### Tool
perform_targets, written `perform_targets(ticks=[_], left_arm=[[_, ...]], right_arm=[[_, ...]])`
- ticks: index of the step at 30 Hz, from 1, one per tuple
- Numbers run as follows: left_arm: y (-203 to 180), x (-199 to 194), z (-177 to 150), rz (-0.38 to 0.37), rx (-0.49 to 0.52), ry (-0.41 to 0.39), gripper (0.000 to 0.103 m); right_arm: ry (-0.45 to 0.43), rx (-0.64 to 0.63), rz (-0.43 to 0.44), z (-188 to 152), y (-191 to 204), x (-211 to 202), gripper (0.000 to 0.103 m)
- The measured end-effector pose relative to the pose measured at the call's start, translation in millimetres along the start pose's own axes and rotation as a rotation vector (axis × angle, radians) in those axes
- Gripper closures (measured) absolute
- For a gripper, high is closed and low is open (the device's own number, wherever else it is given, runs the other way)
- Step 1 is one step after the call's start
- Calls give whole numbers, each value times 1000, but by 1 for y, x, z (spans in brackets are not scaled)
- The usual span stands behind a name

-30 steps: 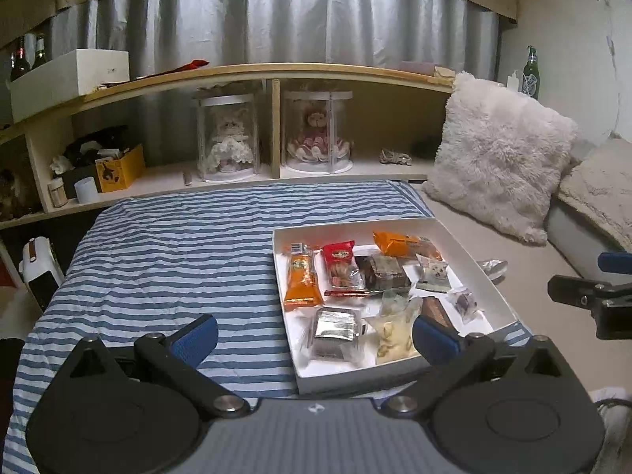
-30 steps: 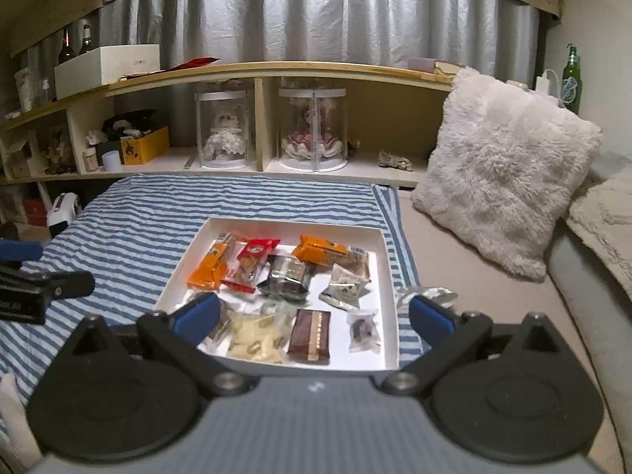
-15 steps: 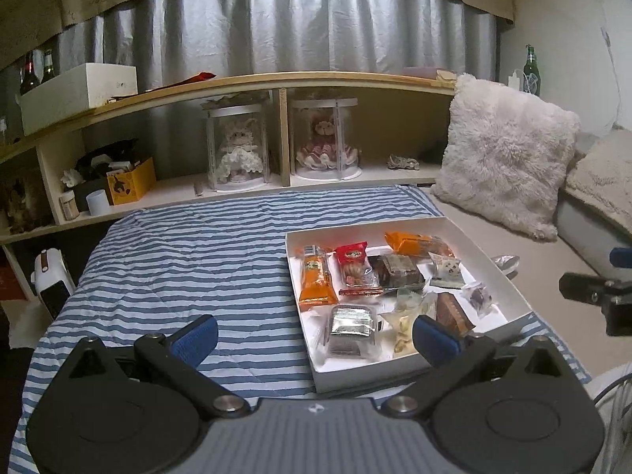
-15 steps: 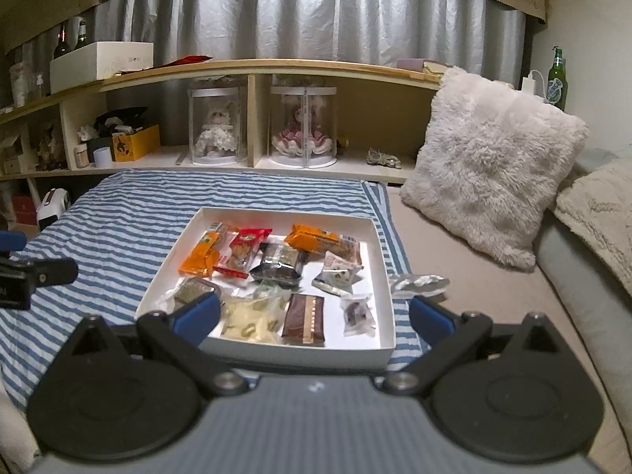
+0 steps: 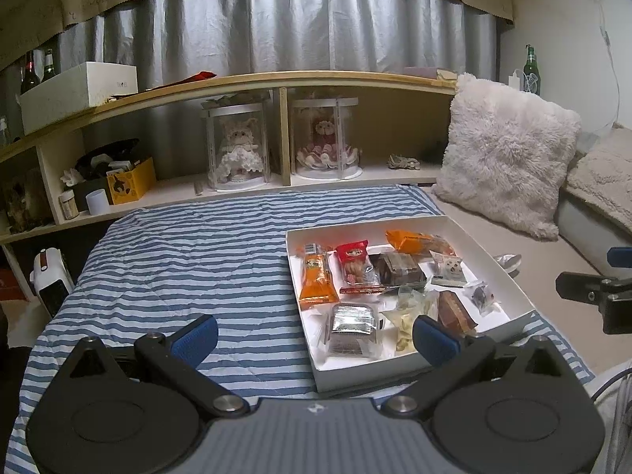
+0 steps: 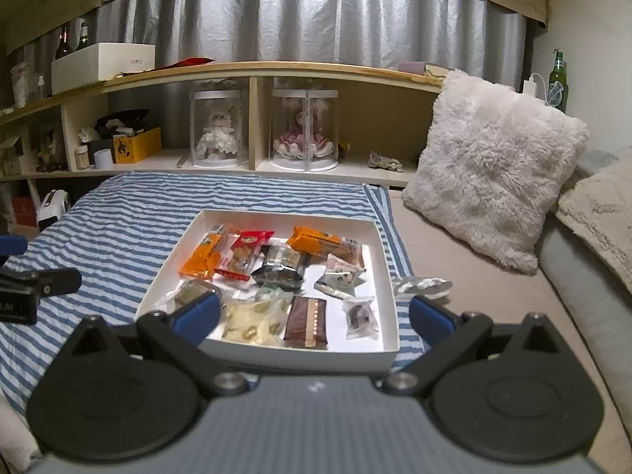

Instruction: Organize snacks

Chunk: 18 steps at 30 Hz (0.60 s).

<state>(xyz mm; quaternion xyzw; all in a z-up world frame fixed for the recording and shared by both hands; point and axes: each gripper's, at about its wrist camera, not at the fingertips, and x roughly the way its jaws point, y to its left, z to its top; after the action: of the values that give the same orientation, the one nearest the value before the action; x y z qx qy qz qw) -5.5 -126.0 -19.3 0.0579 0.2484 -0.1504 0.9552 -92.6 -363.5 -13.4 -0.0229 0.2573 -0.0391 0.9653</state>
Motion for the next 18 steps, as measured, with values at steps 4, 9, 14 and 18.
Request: perform_targets(ticks=[4,9,14,18], left_arm=[[0,1,-1,-3,-3,4,0],[0,1,-2,-4,-7,6,0],[1,1,-3,-1,-12,6,0],[1,1,-3,-1,-14,8,0]], right_arm=[[3,-3,0,-1,2,0,1],[7,-10,-2,-2,6,1,1],[10,-3,1,-3,5,1,1],[12,5,2,-3,5,1,1]])
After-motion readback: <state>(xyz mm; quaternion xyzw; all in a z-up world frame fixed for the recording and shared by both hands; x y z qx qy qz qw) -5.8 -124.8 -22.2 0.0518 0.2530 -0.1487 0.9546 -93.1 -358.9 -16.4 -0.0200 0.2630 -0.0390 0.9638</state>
